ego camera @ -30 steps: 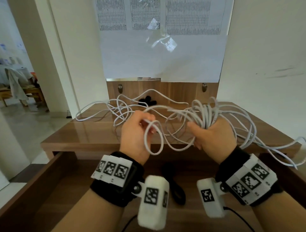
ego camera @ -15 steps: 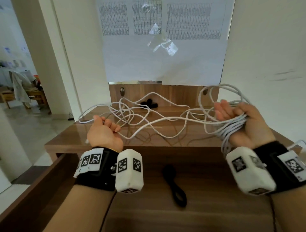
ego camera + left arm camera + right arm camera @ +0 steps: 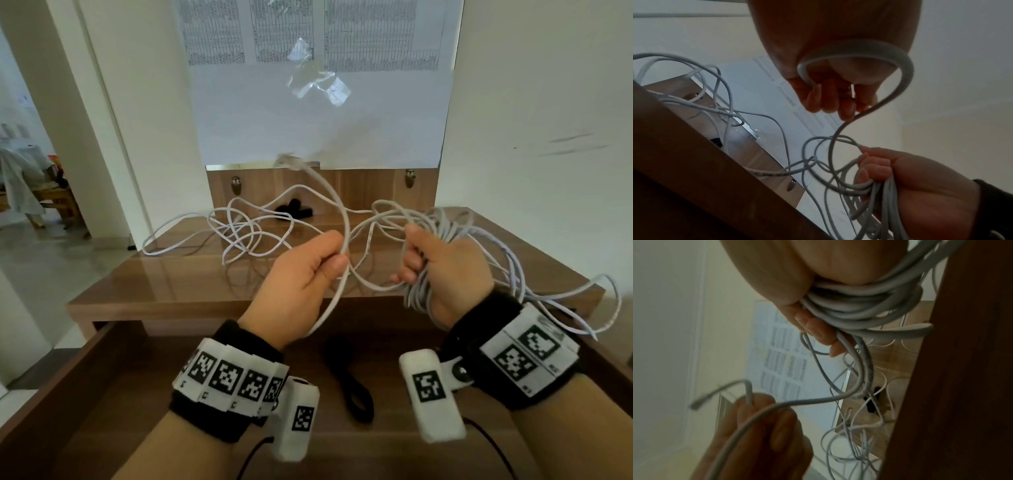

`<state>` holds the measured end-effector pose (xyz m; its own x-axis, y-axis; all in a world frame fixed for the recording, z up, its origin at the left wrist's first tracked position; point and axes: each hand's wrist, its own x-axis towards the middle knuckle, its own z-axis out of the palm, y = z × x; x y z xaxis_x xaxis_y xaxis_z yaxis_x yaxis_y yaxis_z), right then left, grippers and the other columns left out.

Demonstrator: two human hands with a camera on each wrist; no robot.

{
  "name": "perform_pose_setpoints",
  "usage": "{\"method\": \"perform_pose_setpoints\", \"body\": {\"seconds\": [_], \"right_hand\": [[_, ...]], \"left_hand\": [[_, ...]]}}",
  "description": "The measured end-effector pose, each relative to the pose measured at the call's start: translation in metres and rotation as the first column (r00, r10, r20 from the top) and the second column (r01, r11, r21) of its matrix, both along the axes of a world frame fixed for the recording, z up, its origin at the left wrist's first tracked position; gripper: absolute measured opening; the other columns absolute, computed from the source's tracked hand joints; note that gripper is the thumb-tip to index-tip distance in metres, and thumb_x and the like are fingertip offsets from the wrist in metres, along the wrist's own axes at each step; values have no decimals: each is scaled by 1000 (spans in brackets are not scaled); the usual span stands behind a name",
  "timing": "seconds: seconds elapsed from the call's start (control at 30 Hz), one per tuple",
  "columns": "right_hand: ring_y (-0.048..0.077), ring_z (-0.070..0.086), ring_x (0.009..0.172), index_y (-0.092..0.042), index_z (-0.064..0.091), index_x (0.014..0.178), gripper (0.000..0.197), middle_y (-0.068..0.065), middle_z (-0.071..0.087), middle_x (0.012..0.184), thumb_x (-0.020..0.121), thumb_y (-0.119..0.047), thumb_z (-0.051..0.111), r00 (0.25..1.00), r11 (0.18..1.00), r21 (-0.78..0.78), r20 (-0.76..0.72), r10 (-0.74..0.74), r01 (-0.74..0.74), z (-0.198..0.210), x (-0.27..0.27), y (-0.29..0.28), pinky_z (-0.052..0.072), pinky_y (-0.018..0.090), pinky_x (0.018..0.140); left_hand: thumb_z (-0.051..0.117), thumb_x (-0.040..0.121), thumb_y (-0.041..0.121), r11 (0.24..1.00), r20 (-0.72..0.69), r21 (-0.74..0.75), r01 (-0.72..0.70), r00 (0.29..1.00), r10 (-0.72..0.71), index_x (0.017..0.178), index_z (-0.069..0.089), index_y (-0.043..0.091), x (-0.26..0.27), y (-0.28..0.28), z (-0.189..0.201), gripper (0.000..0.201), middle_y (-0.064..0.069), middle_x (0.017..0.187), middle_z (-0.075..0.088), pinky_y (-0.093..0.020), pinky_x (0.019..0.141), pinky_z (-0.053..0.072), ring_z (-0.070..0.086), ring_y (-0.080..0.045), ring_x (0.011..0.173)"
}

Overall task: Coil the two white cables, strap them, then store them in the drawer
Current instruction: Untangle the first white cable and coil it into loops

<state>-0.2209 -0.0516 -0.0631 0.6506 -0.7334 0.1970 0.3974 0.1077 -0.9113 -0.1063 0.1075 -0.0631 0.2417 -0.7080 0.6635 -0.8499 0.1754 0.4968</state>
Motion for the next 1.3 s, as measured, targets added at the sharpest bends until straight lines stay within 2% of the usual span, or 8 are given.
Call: {"method": "perform_pose_setpoints", "body": {"seconds": [0.33, 0.47, 0.67, 0.9, 1.0, 1.13, 1.23, 1.3], "right_hand": [[20, 43, 47, -5, 51, 72, 50, 9, 39, 55, 86, -53, 50, 969, 964, -99, -35, 244, -246, -7, 4, 10, 45, 31, 54], [20, 42, 45, 1, 56, 73, 41, 9, 39, 51, 79, -39, 65, 956, 944, -151, -85, 282, -292, -10, 5, 18, 44, 29, 52], [16, 35, 39, -12, 56, 63, 24, 1, 35, 45, 81, -25, 64, 973, 972, -55, -4, 230, -230, -2, 3, 18, 42, 31, 51], [15, 35, 43, -12, 49, 67, 25, 1, 34, 49, 80, -29, 62, 951, 947, 106, 100, 293, -303, 7, -4, 13, 40, 31, 60], [12, 36, 41, -12, 48, 65, 28, 0, 34, 49, 82, -31, 58, 932, 927, 159, 187, 310, -340, 12, -7, 12, 43, 25, 51], [13, 46, 49, -14, 51, 60, 35, 0, 42, 55, 88, -35, 54, 903, 901, 159, 225, 366, -404, 15, -10, 5, 49, 26, 56], [20, 65, 71, -13, 53, 57, 38, 4, 59, 70, 87, -36, 53, 879, 865, 195, 231, 417, -462, 15, -11, 8, 58, 35, 68], [19, 67, 63, -13, 52, 56, 38, 3, 59, 61, 87, -36, 51, 886, 871, 197, 225, 406, -449, 17, -12, 10, 59, 37, 69]], "left_hand": [[47, 96, 26, 932, 30, 346, 108, 992, -126, 78, 56, 22, -1, -7, -8, 21, 8, 72, 53, -33, 71, 44, 52, -9, 72], [55, 91, 32, 927, -29, 367, 81, 997, -76, 96, 69, 18, -1, -6, -7, 21, 4, 93, 70, -44, 86, 52, 66, -13, 92], [77, 77, 16, 960, -130, 273, -69, 986, 107, 80, 63, 26, 10, 2, 0, 17, 8, 66, 61, -26, 62, 51, 56, -2, 57], [76, 80, 6, 937, -280, 327, -123, 934, 220, 103, 70, 29, 21, 5, -1, 34, 7, 97, 65, -12, 65, 50, 64, -4, 85], [75, 81, 7, 919, -394, 364, -154, 868, 302, 114, 66, 28, 26, 5, -2, 40, 1, 104, 63, -26, 78, 58, 66, -12, 92], [71, 87, 11, 927, -680, 367, 81, 704, 207, 123, 59, 19, 19, 2, -2, 38, -7, 109, 67, -36, 73, 61, 71, -20, 93], [62, 95, 20, 875, -645, 441, 201, 748, 154, 107, 67, 10, 9, -1, -5, 16, -7, 84, 71, -27, 60, 56, 69, -17, 66], [59, 95, 36, 842, -559, 502, 199, 817, 140, 82, 70, 7, 10, 1, -4, 33, -2, 55, 59, -21, 53, 47, 53, -12, 46]]}}
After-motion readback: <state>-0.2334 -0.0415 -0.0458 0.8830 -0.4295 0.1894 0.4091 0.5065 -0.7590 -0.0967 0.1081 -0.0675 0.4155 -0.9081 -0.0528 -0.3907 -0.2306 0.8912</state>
